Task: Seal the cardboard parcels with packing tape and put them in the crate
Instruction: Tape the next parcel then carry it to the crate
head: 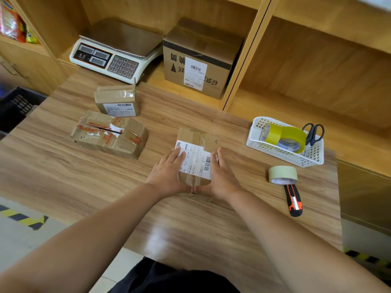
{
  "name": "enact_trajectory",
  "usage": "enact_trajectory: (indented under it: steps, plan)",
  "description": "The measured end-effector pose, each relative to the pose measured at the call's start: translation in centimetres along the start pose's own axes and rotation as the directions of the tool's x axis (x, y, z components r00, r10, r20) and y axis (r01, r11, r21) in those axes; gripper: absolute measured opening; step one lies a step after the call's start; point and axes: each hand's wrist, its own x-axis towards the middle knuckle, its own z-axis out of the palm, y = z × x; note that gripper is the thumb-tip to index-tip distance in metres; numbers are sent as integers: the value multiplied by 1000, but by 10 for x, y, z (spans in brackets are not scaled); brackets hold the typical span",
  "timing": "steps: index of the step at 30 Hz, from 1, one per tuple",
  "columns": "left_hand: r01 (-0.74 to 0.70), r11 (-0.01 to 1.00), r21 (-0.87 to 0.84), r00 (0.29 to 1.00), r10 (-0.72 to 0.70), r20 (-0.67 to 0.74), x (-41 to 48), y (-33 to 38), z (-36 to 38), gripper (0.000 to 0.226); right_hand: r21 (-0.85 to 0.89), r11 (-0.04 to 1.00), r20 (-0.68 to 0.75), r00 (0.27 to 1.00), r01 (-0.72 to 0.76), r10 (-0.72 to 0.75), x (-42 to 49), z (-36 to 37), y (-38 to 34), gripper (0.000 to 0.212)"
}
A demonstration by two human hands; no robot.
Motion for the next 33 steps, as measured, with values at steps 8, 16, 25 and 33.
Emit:
enact_trajectory:
  steps: [8, 16, 25, 33]
  plan:
    - [33, 999, -42, 998, -35, -43, 7, -2, 0, 114, 1, 1000, -129, 992, 16, -15, 9, 0, -6, 116]
    - [34, 997, -65, 992, -42, -119, 15, -2, 2, 94, -97, 995, -220, 976, -17, -5, 16, 1, -7, 87]
    - [-1, 998, 58, 985, 11, -174, 14, -4, -2, 95, -257, 966, -214, 972, 34, -91, 17, -8, -5, 88]
    - [-148, 952, 268, 988, 129, 90, 46, -5, -18, 137, -369, 924, 66, 994, 102, -84, 43, -28, -3, 145]
